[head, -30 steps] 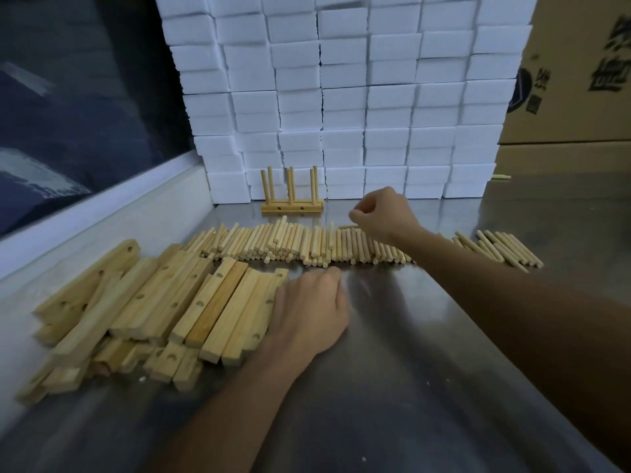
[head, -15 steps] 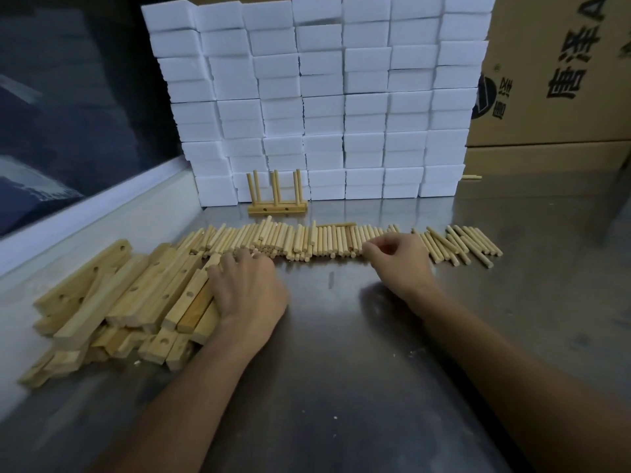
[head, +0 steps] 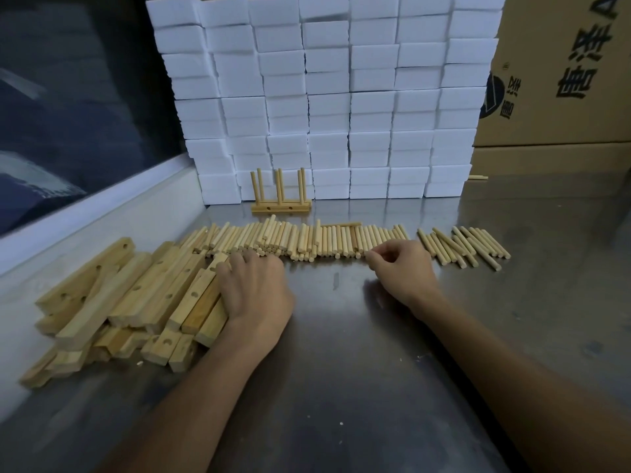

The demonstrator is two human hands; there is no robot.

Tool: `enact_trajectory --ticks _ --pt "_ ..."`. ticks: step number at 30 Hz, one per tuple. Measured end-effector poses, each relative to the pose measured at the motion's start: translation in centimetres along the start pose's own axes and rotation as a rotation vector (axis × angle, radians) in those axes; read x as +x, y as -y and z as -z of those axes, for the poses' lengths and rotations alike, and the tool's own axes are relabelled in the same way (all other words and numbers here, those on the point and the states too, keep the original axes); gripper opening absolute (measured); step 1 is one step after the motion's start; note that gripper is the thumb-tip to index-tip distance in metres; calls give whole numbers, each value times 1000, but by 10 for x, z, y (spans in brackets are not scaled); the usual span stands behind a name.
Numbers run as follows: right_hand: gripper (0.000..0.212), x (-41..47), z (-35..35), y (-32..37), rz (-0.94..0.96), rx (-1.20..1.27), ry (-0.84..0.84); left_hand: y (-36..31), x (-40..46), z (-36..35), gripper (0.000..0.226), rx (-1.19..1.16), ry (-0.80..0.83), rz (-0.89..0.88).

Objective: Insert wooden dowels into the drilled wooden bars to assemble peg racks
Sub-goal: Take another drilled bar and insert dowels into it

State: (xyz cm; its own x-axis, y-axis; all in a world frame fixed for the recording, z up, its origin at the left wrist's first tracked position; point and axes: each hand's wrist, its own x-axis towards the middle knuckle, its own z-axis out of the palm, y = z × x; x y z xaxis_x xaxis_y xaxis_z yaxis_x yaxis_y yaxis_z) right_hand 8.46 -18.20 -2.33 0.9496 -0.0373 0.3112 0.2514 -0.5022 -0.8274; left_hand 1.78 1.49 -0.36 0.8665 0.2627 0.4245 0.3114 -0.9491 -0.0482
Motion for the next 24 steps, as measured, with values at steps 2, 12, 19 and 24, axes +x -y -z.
enact_trajectory --ticks 2,12,19,24 --pt "9 0 0 0 1 -3 0 -3 -2 1 25 -25 -3 -36" --pt "18 3 -6 -4 158 -260 -90 -11 -6 -7 23 -291 22 -213" --pt "21 8 -13 -2 127 -431 -3 -16 5 -17 40 -1062 23 11" --pt "16 30 -19 3 83 -373 -64 -12 8 -20 24 -1532 220 333"
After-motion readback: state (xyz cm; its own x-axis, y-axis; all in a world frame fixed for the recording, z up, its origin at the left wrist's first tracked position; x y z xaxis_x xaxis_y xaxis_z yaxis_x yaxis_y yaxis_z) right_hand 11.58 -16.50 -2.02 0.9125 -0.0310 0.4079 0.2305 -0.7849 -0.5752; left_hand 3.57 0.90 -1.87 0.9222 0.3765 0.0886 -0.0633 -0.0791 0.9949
